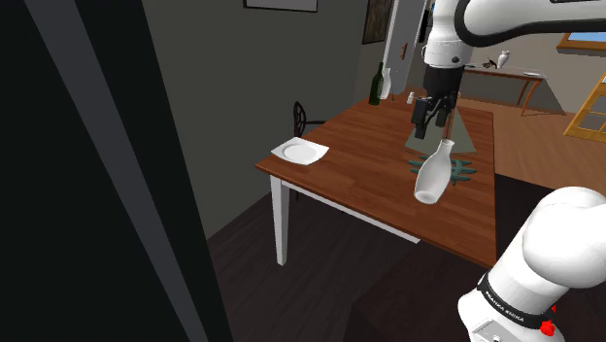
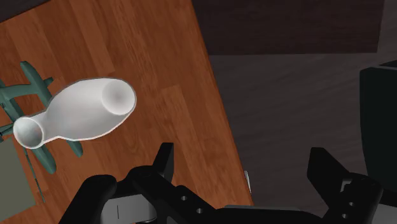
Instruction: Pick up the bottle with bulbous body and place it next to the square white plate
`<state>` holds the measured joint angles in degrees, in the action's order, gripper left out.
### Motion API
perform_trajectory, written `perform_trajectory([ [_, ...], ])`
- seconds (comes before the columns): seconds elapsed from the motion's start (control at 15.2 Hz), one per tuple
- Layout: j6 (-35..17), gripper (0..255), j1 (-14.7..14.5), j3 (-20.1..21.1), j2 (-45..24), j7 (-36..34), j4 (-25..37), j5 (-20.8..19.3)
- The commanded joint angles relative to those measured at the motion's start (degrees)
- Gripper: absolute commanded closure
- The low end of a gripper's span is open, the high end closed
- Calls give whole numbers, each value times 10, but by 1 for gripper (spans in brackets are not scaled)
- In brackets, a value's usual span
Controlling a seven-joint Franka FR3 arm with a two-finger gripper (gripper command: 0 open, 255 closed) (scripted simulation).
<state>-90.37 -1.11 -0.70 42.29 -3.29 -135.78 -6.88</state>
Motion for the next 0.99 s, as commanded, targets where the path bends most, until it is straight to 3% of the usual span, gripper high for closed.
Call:
perform_trajectory([
  [0.0,0,0,0,0,0,0,0,0],
  [0.46,-81,0,37,-96,-10,82,-40,-47],
  [0.92,-169,0,66,-197,-63,167,-44,-79],
])
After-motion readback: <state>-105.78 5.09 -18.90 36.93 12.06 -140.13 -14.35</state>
